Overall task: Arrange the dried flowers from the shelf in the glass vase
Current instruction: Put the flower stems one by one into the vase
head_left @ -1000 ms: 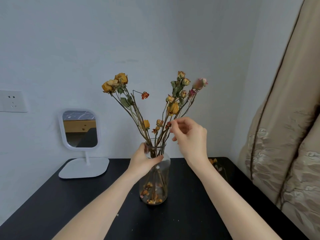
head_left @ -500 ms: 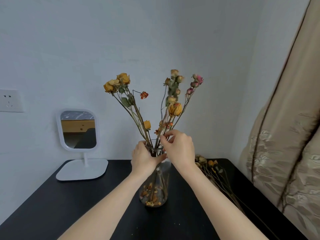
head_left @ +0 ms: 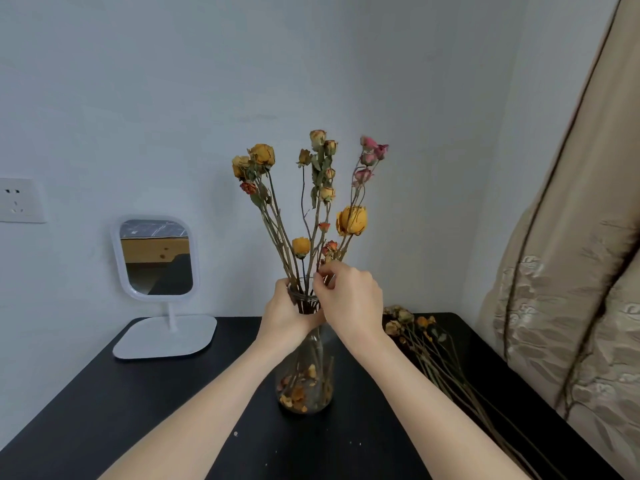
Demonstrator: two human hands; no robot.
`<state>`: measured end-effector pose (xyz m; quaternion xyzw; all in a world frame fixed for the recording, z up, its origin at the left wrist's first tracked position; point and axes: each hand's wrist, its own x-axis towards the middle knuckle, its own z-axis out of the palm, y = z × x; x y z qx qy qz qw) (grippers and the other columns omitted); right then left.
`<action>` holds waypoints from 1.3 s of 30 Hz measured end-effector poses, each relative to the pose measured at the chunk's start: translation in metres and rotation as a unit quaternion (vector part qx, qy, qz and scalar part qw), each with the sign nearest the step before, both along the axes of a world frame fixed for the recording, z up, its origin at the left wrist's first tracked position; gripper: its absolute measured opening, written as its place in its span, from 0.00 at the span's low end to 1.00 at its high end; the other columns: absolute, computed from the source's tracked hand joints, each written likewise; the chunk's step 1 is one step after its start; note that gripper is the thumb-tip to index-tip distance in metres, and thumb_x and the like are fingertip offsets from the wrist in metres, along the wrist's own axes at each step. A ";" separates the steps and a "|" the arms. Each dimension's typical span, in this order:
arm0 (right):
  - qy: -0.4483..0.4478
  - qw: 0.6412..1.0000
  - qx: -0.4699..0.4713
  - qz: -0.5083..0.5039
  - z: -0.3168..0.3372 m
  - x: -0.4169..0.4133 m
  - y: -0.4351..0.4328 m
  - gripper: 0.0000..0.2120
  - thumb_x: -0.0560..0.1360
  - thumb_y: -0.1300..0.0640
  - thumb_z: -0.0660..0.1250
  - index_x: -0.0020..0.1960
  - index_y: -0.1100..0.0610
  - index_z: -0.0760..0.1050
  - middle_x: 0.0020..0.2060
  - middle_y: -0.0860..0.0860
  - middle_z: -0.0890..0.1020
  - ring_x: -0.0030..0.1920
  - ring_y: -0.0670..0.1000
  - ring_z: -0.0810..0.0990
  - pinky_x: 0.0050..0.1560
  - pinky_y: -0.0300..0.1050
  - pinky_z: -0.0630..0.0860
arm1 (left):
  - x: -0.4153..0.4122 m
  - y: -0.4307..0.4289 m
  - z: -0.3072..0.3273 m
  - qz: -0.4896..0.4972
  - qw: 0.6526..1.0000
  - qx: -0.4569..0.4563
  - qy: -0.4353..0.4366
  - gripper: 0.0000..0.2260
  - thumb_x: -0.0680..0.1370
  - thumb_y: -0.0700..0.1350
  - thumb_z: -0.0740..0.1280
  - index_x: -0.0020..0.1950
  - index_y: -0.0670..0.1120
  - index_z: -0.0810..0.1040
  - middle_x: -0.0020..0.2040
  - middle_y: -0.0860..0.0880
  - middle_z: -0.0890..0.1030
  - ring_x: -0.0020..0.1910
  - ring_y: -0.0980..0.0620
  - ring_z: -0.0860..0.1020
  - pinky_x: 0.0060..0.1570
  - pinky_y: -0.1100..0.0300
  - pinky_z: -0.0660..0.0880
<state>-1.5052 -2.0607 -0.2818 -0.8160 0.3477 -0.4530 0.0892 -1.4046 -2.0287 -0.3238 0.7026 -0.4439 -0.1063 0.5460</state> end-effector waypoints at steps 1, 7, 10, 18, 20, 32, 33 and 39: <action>0.012 1.000 -0.007 -0.002 0.001 0.001 0.000 0.11 0.78 0.53 0.62 0.55 0.54 0.80 0.43 0.51 0.84 0.40 0.51 0.82 0.37 0.38 0.71 | 0.001 0.000 0.000 -0.009 1.000 0.004 0.008 0.26 0.67 0.46 0.76 0.56 0.51 0.64 0.44 0.61 0.74 0.42 0.63 0.74 0.34 0.69 0.68; -0.017 0.999 -0.049 -0.012 0.007 0.002 0.006 0.13 0.78 0.50 0.61 0.58 0.54 0.78 0.40 0.53 0.85 0.38 0.53 0.83 0.34 0.39 0.68 | 0.002 -0.003 -0.001 0.019 1.000 -0.025 0.001 0.25 0.66 0.41 0.76 0.56 0.48 0.66 0.51 0.50 0.75 0.48 0.54 0.75 0.44 0.64 0.73; -0.025 0.997 -0.069 -0.024 0.010 0.003 0.008 0.11 0.79 0.52 0.61 0.54 0.56 0.80 0.35 0.53 0.84 0.32 0.52 0.80 0.28 0.38 0.64 | 0.002 -0.005 0.001 0.045 0.999 -0.017 -0.006 0.31 0.66 0.43 0.76 0.64 0.43 0.66 0.55 0.47 0.76 0.52 0.49 0.76 0.47 0.57 0.75; 0.069 0.992 -0.071 -0.079 0.000 0.007 0.004 0.13 0.80 0.54 0.56 0.48 0.58 0.78 0.34 0.52 0.78 0.31 0.51 0.69 0.29 0.39 0.61 | 0.003 -0.007 -0.002 0.048 0.999 -0.017 -0.013 0.31 0.68 0.46 0.75 0.66 0.47 0.64 0.53 0.53 0.76 0.48 0.54 0.74 0.44 0.60 0.71; 0.067 0.991 -0.078 -0.081 0.001 0.006 0.006 0.13 0.80 0.54 0.56 0.47 0.58 0.78 0.32 0.51 0.75 0.30 0.51 0.68 0.26 0.38 0.55 | 0.003 -0.006 -0.003 0.042 0.999 -0.021 -0.008 0.32 0.67 0.46 0.75 0.66 0.47 0.64 0.52 0.54 0.75 0.48 0.55 0.74 0.45 0.60 0.72; 0.012 0.998 -0.063 0.029 -0.026 -0.033 0.005 0.17 0.75 0.41 0.62 0.41 0.54 0.78 0.23 0.47 0.76 0.26 0.48 0.77 0.28 0.42 0.75 | 0.008 0.004 -0.007 -0.039 0.998 -0.034 0.041 0.28 0.66 0.48 0.76 0.58 0.53 0.63 0.52 0.58 0.74 0.52 0.60 0.74 0.44 0.69 0.70; 0.022 0.998 -0.046 0.025 -0.029 -0.038 0.001 0.16 0.75 0.42 0.61 0.43 0.54 0.78 0.22 0.45 0.75 0.26 0.48 0.77 0.30 0.42 0.76 | 0.007 0.004 -0.007 -0.030 0.998 -0.033 0.033 0.30 0.65 0.50 0.77 0.60 0.51 0.64 0.56 0.54 0.74 0.56 0.57 0.73 0.50 0.63 0.72; -0.001 0.993 0.115 0.024 -0.046 -0.064 -0.026 0.12 0.77 0.48 0.61 0.46 0.54 0.78 0.25 0.49 0.79 0.26 0.46 0.78 0.36 0.47 0.80 | 0.005 0.005 -0.008 0.024 0.999 -0.033 0.001 0.38 0.63 0.52 0.78 0.67 0.47 0.63 0.55 0.56 0.73 0.54 0.56 0.72 0.54 0.60 0.69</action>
